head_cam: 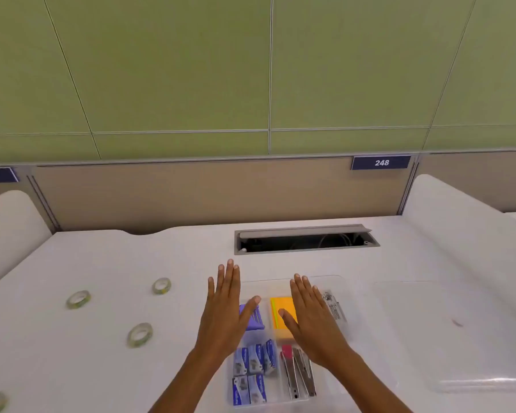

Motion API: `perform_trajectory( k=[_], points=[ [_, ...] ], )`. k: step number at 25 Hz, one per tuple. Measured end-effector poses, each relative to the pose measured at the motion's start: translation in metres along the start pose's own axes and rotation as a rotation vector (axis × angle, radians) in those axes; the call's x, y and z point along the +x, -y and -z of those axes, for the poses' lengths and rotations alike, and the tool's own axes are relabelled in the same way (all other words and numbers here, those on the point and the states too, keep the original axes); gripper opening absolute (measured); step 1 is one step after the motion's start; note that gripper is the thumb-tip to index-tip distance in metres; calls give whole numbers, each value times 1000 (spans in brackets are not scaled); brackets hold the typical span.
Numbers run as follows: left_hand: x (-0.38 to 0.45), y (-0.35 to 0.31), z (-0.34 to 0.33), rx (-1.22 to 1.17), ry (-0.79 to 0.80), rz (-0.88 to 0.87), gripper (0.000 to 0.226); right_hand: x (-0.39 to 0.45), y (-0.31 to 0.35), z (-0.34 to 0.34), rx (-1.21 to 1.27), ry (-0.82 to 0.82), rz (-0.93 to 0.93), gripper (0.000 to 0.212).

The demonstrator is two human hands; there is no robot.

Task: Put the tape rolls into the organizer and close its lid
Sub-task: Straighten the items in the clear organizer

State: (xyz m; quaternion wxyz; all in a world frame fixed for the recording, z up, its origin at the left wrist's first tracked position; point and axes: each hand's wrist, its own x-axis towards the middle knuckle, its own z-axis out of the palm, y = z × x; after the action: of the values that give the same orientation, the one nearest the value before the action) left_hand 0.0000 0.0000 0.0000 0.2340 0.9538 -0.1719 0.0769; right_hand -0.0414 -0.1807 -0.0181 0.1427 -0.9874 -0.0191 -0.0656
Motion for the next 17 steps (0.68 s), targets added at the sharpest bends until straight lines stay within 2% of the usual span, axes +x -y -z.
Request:
perform_trajectory(
  k=[4,6,8,14,16,17],
  points=[
    [-32,8,-31,-114,86,38,107,-23,-5,-26,-35,29,-58,104],
    [-42,12,-43,-147,122,56,110,-30,-1,-37,-61,162,-94,76],
    [-49,14,-52,-140,168,64,110,-36,2,-46,-73,264,-120,62],
    [-63,10,-57,-236,210,129,113,-41,4,-56,-65,226,-119,60],
    [-66,9,-60,-271,198,169,117,-43,2,-52,-71,201,-140,67],
    [-68,9,-60,-281,194,189,120,-45,0,-54,-59,136,-108,78]
  ],
)
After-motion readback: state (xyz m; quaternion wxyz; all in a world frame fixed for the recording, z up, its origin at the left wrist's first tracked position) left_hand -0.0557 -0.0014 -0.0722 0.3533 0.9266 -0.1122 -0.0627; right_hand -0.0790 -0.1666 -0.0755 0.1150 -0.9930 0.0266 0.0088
